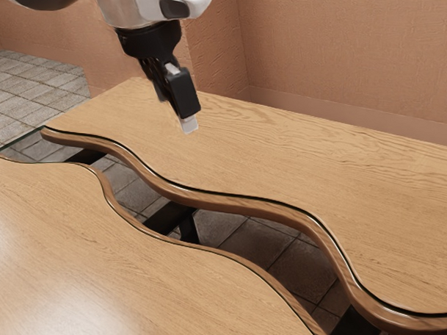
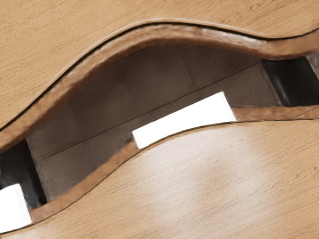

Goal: Pull the drawer handle with one arm to open the drawer

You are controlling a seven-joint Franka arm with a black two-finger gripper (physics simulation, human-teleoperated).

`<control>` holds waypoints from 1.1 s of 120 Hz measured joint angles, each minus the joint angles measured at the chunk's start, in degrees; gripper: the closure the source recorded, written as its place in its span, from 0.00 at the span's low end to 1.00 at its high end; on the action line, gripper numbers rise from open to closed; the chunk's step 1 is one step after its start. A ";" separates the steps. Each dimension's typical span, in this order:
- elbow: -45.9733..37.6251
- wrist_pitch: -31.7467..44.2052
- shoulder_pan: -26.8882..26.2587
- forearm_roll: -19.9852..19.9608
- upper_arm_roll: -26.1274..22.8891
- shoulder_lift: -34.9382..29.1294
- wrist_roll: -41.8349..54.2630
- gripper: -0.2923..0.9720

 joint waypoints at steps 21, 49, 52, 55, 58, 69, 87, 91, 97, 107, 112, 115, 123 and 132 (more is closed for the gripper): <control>-1.59 6.27 -10.78 5.98 3.53 -0.69 -2.20 0.25; -1.32 15.96 -3.09 -6.06 4.93 1.67 -11.49 0.25; -1.35 17.42 -2.63 -7.73 4.97 2.10 -12.46 0.25; -1.38 18.91 -2.60 -9.10 4.88 2.39 -13.39 0.25; -1.42 20.36 -3.13 -10.22 4.79 2.86 -14.29 0.25; -1.53 25.54 -7.62 -12.73 4.62 4.82 -17.29 0.25; -1.55 30.36 -11.07 -14.25 4.61 6.71 -21.34 0.25; -1.52 31.03 -11.43 -14.38 4.64 7.39 -22.12 0.25; -1.46 31.95 -12.15 -14.51 4.66 8.16 -23.22 0.25; -1.42 33.89 -13.67 -14.76 4.65 8.48 -24.81 0.25; -1.45 34.61 -14.41 -14.93 4.61 8.46 -25.52 0.25; -1.47 34.98 -14.84 -15.05 4.60 8.40 -25.92 0.25; -1.48 35.76 -16.01 -15.33 4.59 8.15 -26.91 0.25; -1.56 36.20 -16.51 -15.00 4.73 8.26 -27.91 0.25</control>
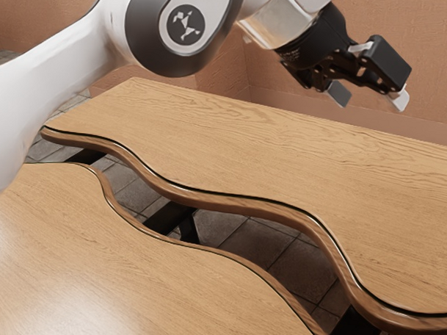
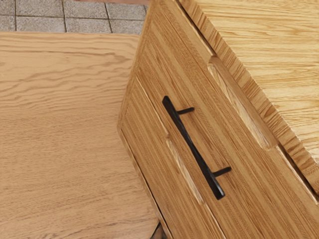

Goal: Pull the drawer handle with one arm to open the drawer

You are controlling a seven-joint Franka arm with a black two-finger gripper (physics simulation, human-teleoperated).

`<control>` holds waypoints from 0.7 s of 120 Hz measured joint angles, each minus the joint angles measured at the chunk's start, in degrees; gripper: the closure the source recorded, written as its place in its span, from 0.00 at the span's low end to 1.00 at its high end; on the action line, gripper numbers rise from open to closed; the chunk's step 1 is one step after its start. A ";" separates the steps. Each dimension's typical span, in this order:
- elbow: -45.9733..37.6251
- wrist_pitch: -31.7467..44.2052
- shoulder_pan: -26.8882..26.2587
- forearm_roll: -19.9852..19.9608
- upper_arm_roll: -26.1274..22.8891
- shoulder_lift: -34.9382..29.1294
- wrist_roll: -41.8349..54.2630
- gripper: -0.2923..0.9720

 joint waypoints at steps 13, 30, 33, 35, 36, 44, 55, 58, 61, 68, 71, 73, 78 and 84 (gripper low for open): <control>0.55 -4.53 -0.49 4.88 0.20 -0.07 -2.45 0.25; 4.86 -9.79 -3.21 8.46 0.90 0.44 -6.53 0.25; 5.24 -9.70 -3.37 8.77 0.93 0.67 -7.14 0.25; 5.39 -9.48 -3.40 8.92 0.95 0.90 -7.53 0.25; 5.45 -9.34 -3.38 8.97 0.97 1.03 -7.72 0.25; 5.38 -6.46 -2.70 7.58 1.14 2.52 -9.14 0.25; 3.22 0.11 -1.65 0.88 1.66 4.49 -10.62 0.25; 2.90 1.73 -1.55 -0.75 1.77 4.72 -10.91 0.25; 2.70 3.18 -1.53 -2.09 1.84 4.94 -11.19 0.25; 1.62 5.96 -1.55 -4.36 1.92 5.32 -11.81 0.25; 0.44 6.93 -1.59 -5.05 1.94 5.33 -12.05 0.25; -0.21 7.51 -1.63 -5.44 1.94 5.33 -12.21 0.25; -1.25 8.77 -1.66 -6.20 1.90 5.39 -12.59 0.25; -1.76 9.97 -1.83 -6.79 1.81 5.47 -13.01 0.25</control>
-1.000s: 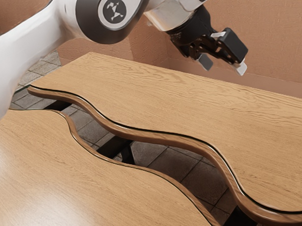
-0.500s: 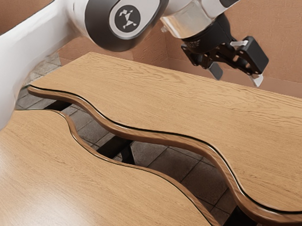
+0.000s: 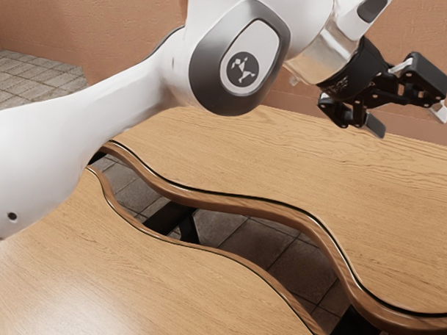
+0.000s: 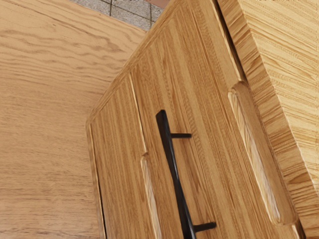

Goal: Pull the drawer handle with one arm to open the drawer

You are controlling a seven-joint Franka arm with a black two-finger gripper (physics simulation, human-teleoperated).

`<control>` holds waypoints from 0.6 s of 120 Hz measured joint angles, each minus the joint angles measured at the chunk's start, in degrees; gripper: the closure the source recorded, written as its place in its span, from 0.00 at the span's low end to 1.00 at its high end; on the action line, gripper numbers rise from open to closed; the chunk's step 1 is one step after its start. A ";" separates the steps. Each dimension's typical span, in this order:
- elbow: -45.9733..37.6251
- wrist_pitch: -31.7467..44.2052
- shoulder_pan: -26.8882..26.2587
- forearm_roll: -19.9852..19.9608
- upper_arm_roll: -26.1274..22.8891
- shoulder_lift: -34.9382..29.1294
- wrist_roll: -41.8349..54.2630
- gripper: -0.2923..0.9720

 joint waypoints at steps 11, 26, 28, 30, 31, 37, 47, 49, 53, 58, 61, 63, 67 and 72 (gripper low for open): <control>-0.22 1.58 -0.34 -0.64 -0.19 0.25 -0.68 0.25; -1.35 2.81 -0.40 -1.04 -0.27 1.60 -1.45 0.25; -1.44 2.93 -0.45 -1.07 -0.28 1.77 -1.54 0.25; -1.58 3.03 -0.49 -1.10 -0.28 1.88 -1.62 0.25; -1.64 3.09 -0.51 -1.12 -0.28 1.92 -1.67 0.25; -1.89 3.35 -0.57 -1.17 -0.28 2.10 -1.92 0.25; -2.08 3.64 -0.54 -1.22 -0.29 2.21 -2.29 0.25; -2.13 3.68 -0.53 -1.23 -0.29 2.28 -2.35 0.25; -2.52 3.77 -0.45 -1.26 -0.29 2.38 -2.48 0.25; -3.07 3.88 -0.29 -1.29 -0.29 2.48 -2.64 0.25; -3.28 3.92 -0.18 -1.30 -0.29 2.63 -2.72 0.25; -3.37 3.96 -0.13 -1.31 -0.29 2.72 -2.78 0.25; -3.44 4.02 -0.10 -1.30 -0.28 2.78 -2.89 0.25; -3.32 4.09 -0.16 -1.26 -0.29 2.82 -3.01 0.25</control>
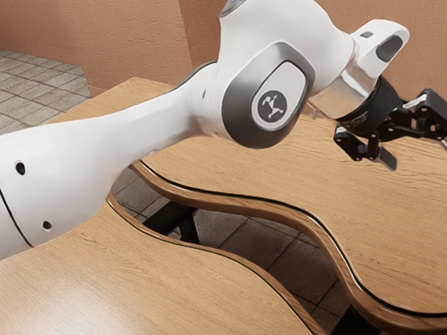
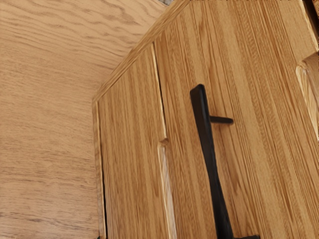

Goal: Pull the drawer handle with one arm to open the drawer

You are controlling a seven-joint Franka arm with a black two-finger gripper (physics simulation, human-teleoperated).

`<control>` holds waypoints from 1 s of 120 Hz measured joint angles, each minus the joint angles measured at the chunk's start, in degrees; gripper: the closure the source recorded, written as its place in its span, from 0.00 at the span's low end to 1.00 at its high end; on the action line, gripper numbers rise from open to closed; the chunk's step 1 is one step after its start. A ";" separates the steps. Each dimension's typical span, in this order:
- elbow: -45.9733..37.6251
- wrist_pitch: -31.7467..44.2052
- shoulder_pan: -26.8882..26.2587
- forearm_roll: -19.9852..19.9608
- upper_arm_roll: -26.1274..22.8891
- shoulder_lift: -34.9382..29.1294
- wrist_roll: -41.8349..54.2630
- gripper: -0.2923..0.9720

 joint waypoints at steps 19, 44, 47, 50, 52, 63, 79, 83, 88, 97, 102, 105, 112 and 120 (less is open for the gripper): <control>0.30 0.58 -0.33 0.04 -0.01 0.28 -0.40 0.25; 0.54 3.04 0.05 0.02 -0.09 2.41 -0.58 0.25; 0.70 3.55 0.13 0.03 -0.09 2.92 -0.57 0.25; 0.82 4.08 0.18 0.04 -0.09 3.29 -0.57 0.25; 0.87 4.46 0.17 0.05 -0.09 3.47 -0.57 0.25; 1.86 6.73 -0.20 0.06 -0.16 4.50 -0.57 0.25; 2.86 8.79 -0.72 0.08 -0.26 7.13 -0.56 0.25; 2.90 9.13 -1.14 0.08 -0.30 7.58 -0.56 0.25; 2.93 9.52 -1.68 0.08 -0.35 7.92 -0.56 0.25; 2.87 10.04 -1.97 0.16 -0.20 8.20 -0.56 0.25; 2.61 10.15 -1.79 0.31 0.07 8.34 -0.55 0.25; 2.45 10.20 -1.65 0.38 0.21 8.48 -0.51 0.25; 2.20 10.33 -1.39 0.49 0.36 9.00 -0.44 0.25; 2.10 10.50 -1.22 0.55 0.40 9.38 -0.38 0.25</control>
